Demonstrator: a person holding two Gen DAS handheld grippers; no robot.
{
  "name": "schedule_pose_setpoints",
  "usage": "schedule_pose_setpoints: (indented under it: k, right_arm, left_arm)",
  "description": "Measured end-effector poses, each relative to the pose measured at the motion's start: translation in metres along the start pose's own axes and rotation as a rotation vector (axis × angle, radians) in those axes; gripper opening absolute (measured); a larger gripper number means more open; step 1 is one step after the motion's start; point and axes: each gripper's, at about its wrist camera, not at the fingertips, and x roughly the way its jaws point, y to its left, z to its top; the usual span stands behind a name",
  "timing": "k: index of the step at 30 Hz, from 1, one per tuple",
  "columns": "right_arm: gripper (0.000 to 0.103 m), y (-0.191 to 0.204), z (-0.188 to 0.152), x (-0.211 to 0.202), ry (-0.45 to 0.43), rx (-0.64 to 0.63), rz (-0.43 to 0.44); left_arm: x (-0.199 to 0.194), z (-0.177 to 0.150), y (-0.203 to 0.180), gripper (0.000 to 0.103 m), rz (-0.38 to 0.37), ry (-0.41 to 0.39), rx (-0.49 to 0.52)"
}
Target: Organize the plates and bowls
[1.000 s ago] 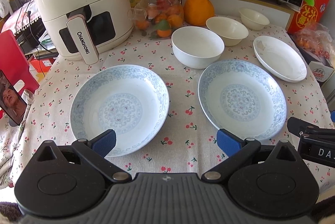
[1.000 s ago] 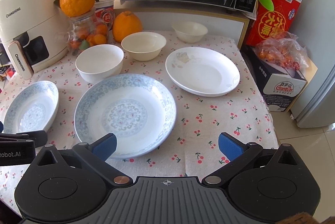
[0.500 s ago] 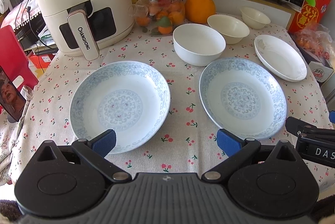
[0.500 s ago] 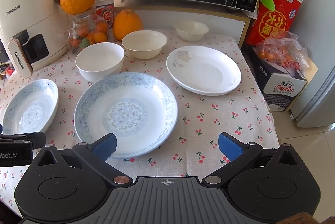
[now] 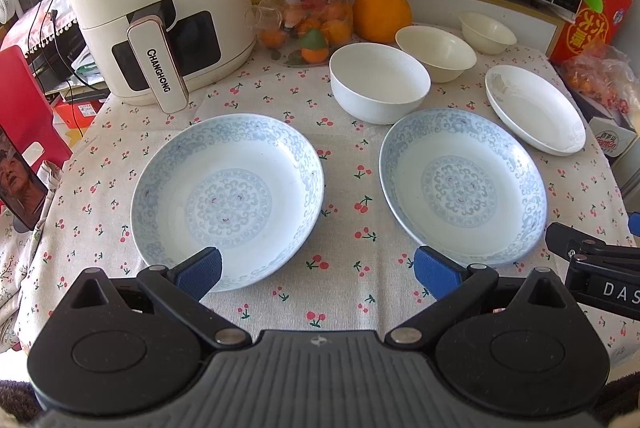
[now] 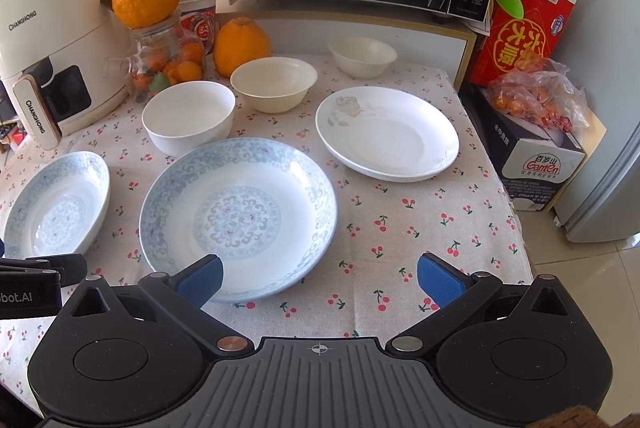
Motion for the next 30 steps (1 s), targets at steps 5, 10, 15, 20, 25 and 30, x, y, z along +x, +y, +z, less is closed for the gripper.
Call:
schedule_pose_setpoints:
  k: [5, 10, 15, 20, 25, 30]
  right_arm:
    - [0.103, 0.0, 0.0, 0.0, 0.0, -0.002, -0.002]
    - [0.103, 0.0, -0.001, 0.002, 0.001, 0.0, -0.005]
    - [0.103, -0.003, 0.001, 0.01, 0.007, 0.002, -0.028]
    - [0.103, -0.009, 0.009, 0.01, 0.012, 0.016, -0.019]
    - [0.103, -0.02, 0.018, 0.016, 0.035, 0.079, 0.071]
    - [0.103, -0.034, 0.032, 0.037, 0.093, 0.123, 0.152]
  left_arm:
    - [0.001, -0.001, -0.001, 0.102, -0.004, 0.002, -0.001]
    - [0.001, -0.002, 0.0, 0.102, -0.009, 0.003, 0.0]
    - [0.004, 0.001, -0.001, 0.102, -0.032, 0.016, 0.012]
    - [0.008, 0.007, -0.002, 0.102, -0.095, -0.019, 0.048]
    - [0.016, 0.02, -0.007, 0.102, -0.164, -0.041, 0.104]
    - [0.027, 0.026, -0.004, 0.098, -0.212, -0.04, 0.088]
